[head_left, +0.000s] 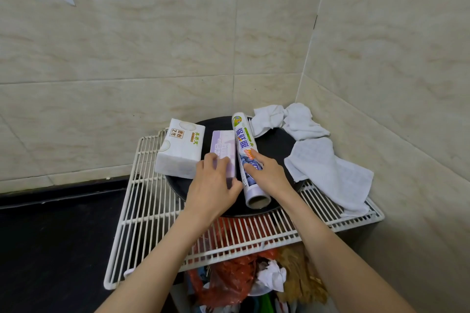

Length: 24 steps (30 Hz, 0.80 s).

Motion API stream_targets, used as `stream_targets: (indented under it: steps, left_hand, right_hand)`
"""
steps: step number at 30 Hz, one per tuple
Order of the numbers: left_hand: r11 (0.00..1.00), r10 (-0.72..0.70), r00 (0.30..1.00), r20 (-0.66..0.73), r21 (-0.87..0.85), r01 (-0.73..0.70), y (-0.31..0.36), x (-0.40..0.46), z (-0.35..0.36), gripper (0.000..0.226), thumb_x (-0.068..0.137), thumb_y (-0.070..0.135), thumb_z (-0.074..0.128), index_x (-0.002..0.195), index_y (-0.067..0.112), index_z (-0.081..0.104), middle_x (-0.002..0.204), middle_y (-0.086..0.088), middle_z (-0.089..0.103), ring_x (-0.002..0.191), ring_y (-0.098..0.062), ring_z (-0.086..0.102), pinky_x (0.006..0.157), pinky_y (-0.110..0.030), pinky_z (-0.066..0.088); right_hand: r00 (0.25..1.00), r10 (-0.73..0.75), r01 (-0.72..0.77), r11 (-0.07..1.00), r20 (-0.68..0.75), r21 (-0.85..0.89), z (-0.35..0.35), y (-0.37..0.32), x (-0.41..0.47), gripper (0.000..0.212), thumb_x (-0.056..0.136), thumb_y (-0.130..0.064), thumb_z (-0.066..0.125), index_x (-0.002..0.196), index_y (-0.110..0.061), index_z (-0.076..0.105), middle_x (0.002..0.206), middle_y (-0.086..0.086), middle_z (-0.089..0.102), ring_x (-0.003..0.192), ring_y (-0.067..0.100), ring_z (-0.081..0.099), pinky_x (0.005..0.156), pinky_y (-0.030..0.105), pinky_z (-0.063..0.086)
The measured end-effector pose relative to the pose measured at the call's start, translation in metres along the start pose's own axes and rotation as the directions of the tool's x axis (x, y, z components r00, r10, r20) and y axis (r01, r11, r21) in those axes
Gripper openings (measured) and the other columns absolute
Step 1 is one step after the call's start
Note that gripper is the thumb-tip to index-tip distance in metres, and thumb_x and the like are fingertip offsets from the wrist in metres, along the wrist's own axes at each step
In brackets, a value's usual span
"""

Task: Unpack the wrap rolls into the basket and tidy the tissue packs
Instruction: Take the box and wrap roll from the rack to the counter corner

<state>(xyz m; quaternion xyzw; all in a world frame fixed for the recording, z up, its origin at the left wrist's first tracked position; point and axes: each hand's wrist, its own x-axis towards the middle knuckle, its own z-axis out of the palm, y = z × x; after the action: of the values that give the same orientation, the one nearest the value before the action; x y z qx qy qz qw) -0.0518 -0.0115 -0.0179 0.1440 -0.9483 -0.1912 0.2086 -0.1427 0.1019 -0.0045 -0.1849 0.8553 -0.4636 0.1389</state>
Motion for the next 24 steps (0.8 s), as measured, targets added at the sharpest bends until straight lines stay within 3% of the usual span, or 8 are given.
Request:
stream_targets:
  steps: [5, 8, 11, 13, 16, 18, 21, 24]
  left_hand:
    - [1.0, -0.006, 1.0, 0.002, 0.014, 0.006, -0.003, -0.005, 0.005, 0.052, 0.085, 0.047, 0.052, 0.127, 0.019, 0.042, 0.142, -0.009, 0.029, 0.121, -0.026, 0.043, 0.076, -0.033, 0.048]
    - [0.997, -0.081, 0.996, 0.033, -0.008, 0.081, -0.007, -0.006, 0.006, 0.055, 0.085, 0.05, 0.051, 0.133, 0.027, 0.037, 0.139, -0.012, 0.036, 0.112, -0.027, 0.053, 0.075, -0.034, 0.05]
    - [0.993, -0.112, 0.993, 0.046, -0.028, 0.114, -0.003, -0.008, 0.008, 0.056, 0.086, 0.051, 0.048, 0.135, 0.03, 0.032, 0.126, -0.011, 0.047, 0.098, -0.025, 0.058, 0.069, -0.031, 0.048]
    - [0.991, -0.118, 0.992, 0.037, -0.054, 0.12, 0.0, -0.007, 0.01, 0.055, 0.086, 0.05, 0.049, 0.133, 0.029, 0.032, 0.123, -0.01, 0.048, 0.097, -0.024, 0.057, 0.067, -0.029, 0.046]
    - [0.982, -0.144, 0.989, 0.036, -0.122, 0.147, 0.001, -0.005, 0.01, 0.057, 0.086, 0.047, 0.052, 0.135, 0.027, 0.033, 0.124, -0.01, 0.048, 0.1, -0.024, 0.056, 0.073, -0.03, 0.047]
    - [0.969, -0.151, 0.988, 0.028, -0.193, 0.154, 0.002, -0.007, 0.011, 0.059, 0.085, 0.044, 0.054, 0.137, 0.025, 0.033, 0.126, -0.009, 0.049, 0.102, -0.024, 0.055, 0.077, -0.03, 0.045]
    - [0.939, -0.147, 0.988, -0.035, -0.317, 0.129, 0.006, -0.01, 0.006, 0.059, 0.083, 0.038, 0.058, 0.136, 0.025, 0.035, 0.13, -0.007, 0.047, 0.105, -0.02, 0.053, 0.08, -0.023, 0.038]
    - [0.892, -0.143, 0.984, -0.103, -0.445, 0.083, 0.012, -0.011, -0.008, 0.058, 0.08, 0.032, 0.062, 0.133, 0.027, 0.039, 0.133, -0.003, 0.046, 0.108, -0.009, 0.047, 0.087, -0.02, 0.035]
  right_hand:
    - [0.999, 0.048, -0.047, 0.997, 0.014, -0.054, 0.001, -0.005, 0.005, 0.051, 0.091, -0.031, 0.053, 0.136, -0.012, 0.039, 0.127, 0.011, 0.056, 0.104, 0.018, 0.056, 0.08, 0.023, 0.042]
    - [0.986, 0.162, -0.16, 0.986, 0.038, -0.052, 0.001, -0.006, 0.011, 0.045, 0.087, -0.034, 0.058, 0.121, -0.005, 0.05, 0.115, 0.013, 0.062, 0.087, 0.018, 0.06, 0.058, 0.02, 0.044]
    - [0.976, 0.215, -0.215, 0.976, 0.042, 0.013, 0.002, -0.009, 0.015, 0.042, 0.084, -0.03, 0.062, 0.116, -0.004, 0.052, 0.105, 0.012, 0.064, 0.076, 0.016, 0.061, 0.051, 0.02, 0.043]
    - [0.974, 0.227, -0.229, 0.97, 0.024, 0.083, 0.004, -0.009, 0.016, 0.038, 0.083, -0.028, 0.064, 0.111, -0.005, 0.052, 0.102, 0.011, 0.064, 0.072, 0.016, 0.062, 0.052, 0.022, 0.045]
    - [0.965, 0.261, -0.256, 0.948, 0.003, 0.188, 0.005, -0.006, 0.014, 0.041, 0.082, -0.028, 0.064, 0.111, -0.001, 0.053, 0.106, 0.016, 0.066, 0.082, 0.025, 0.067, 0.066, 0.032, 0.054]
    - [0.962, 0.271, -0.267, 0.928, 0.018, 0.262, 0.005, -0.004, 0.01, 0.038, 0.083, -0.027, 0.063, 0.111, -0.001, 0.057, 0.099, 0.015, 0.068, 0.074, 0.024, 0.068, 0.061, 0.029, 0.054]
    - [0.974, 0.221, -0.223, 0.886, 0.053, 0.406, 0.005, -0.005, 0.002, 0.031, 0.085, -0.024, 0.061, 0.109, -0.003, 0.06, 0.089, 0.011, 0.07, 0.065, 0.016, 0.067, 0.051, 0.022, 0.052]
    - [0.993, 0.113, -0.117, 0.821, 0.042, 0.558, 0.0, -0.008, -0.007, 0.031, 0.087, -0.022, 0.06, 0.113, -0.006, 0.059, 0.092, 0.009, 0.071, 0.073, 0.016, 0.069, 0.061, 0.024, 0.055]
